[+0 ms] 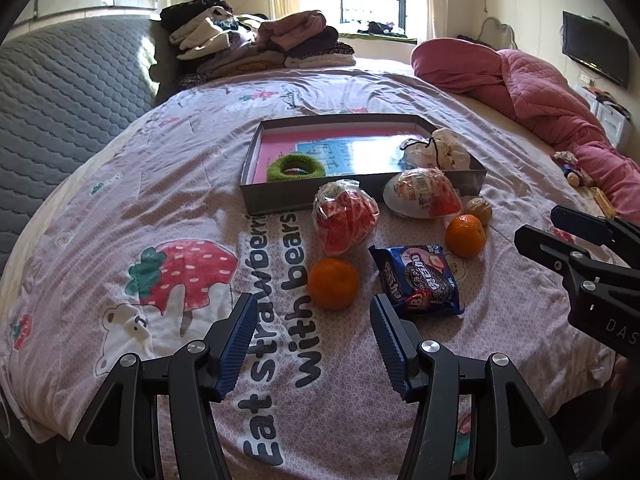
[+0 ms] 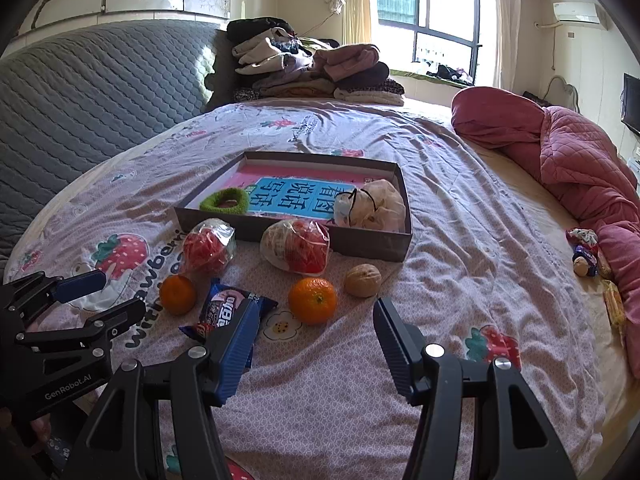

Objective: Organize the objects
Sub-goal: 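Lower the right tool toward the orange beside the snack packet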

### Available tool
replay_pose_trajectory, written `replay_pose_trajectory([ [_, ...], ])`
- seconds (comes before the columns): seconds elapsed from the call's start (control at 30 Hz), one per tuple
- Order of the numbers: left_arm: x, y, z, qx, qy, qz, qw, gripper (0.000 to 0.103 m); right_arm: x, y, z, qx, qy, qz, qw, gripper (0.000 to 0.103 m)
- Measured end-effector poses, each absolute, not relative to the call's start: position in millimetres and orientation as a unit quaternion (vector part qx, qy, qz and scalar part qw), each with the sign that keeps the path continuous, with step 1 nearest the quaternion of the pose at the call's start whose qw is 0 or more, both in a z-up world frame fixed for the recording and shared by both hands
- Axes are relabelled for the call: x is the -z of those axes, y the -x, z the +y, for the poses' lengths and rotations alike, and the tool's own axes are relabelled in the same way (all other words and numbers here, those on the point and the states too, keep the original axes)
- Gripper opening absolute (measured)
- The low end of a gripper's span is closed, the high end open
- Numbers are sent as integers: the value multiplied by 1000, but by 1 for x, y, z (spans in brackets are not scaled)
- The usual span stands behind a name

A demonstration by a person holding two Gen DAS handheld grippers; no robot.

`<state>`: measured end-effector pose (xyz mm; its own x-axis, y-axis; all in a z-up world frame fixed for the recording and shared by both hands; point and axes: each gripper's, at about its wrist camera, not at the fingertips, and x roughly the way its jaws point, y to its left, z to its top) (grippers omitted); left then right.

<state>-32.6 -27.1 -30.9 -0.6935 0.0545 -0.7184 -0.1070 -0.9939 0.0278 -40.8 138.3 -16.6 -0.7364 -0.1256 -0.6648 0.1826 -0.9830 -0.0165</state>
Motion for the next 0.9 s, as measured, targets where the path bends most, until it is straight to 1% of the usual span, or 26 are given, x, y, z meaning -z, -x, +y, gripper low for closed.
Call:
replay_pose_trajectory([
  [0.5, 47, 39, -25, -915, 397, 26, 64, 60, 41, 53, 140, 922, -376, 35, 80, 59],
  [0.9, 61, 54, -29, -911, 407, 15, 62, 60, 60, 65, 143, 916, -392, 25, 76, 59],
])
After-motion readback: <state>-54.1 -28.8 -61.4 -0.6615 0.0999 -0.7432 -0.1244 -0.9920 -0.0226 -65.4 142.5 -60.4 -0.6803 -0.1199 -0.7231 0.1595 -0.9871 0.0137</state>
